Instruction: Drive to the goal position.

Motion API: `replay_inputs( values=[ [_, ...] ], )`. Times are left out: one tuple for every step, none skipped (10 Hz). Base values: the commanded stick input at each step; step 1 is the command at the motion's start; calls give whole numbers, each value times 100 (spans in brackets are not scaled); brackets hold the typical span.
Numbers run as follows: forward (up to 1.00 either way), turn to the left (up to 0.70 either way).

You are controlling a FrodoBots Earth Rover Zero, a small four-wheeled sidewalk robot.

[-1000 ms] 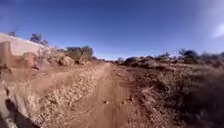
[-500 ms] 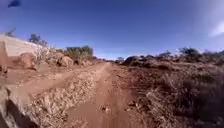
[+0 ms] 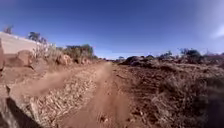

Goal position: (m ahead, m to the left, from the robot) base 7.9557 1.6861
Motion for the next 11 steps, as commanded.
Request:
replay_inputs(
  values=[
    [50,0],
    [50,0],
    [50,0],
    [50,0],
    [50,0],
    [50,0],
    [50,0],
    [50,0],
    [50,0],
    [50,0],
    [50,0]
  ],
)
